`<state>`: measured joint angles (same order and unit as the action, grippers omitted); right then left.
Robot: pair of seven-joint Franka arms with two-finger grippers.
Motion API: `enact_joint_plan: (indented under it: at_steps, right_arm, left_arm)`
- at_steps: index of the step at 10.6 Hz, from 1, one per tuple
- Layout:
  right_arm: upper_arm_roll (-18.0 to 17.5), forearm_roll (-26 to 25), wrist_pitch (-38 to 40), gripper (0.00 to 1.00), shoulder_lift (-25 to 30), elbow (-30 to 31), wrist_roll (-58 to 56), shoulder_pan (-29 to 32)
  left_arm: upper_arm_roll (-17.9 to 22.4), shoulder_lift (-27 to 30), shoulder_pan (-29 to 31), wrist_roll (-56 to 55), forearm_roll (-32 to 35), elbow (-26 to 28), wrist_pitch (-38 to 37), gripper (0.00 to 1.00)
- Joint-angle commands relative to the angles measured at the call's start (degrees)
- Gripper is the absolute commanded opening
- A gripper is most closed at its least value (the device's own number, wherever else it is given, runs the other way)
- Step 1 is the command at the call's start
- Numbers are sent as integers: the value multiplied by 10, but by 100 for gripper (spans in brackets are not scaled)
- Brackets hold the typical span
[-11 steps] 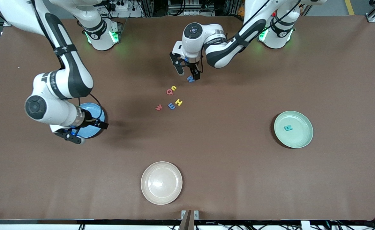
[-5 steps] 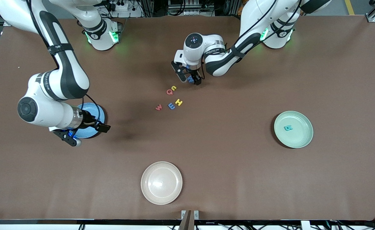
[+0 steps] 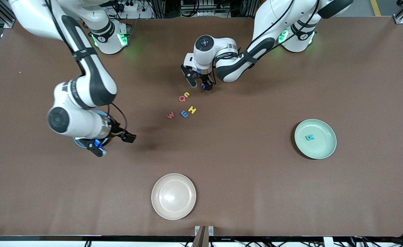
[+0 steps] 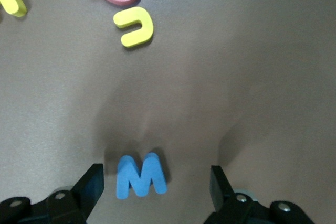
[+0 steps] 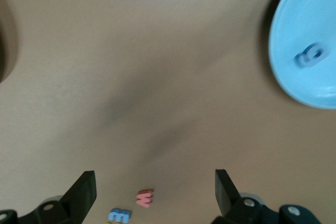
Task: Sort upper and lower case letters into plates
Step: 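Grasp the blue M with the left gripper while the right gripper returns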
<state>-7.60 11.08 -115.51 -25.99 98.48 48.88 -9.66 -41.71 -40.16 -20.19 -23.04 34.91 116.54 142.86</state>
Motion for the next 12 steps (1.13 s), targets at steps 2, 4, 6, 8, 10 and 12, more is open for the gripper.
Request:
enact_joint_plan:
  at_steps: [2, 4, 6, 8, 10, 12]
  right_arm:
    - [2, 9, 6, 100, -33, -41, 60, -28]
    - [2, 8, 6, 100, -35, -40, 84, -52]
    - [3, 6, 3, 100, -44, -40, 115, -72]
    - [2, -9, -6, 100, -54, -38, 135, -81]
    - [2, -7, -8, 100, -56, -12, 137, -89]
    - [2, -7, -28, 100, -64, -5, 158, -113]
  left_arm:
    - [13, -12, -6, -20, 39, -8, 4, 83]
    - [13, -13, -10, -22, 42, -8, 4, 73]
    - [13, -12, -10, -30, 42, -8, 4, 55]
    - [13, -12, -10, -31, 43, -8, 4, 9]
    - [13, 7, 4, -29, 46, -4, 3, 0]
    - [9, 55, 50, -23, 39, 2, -2, 0]
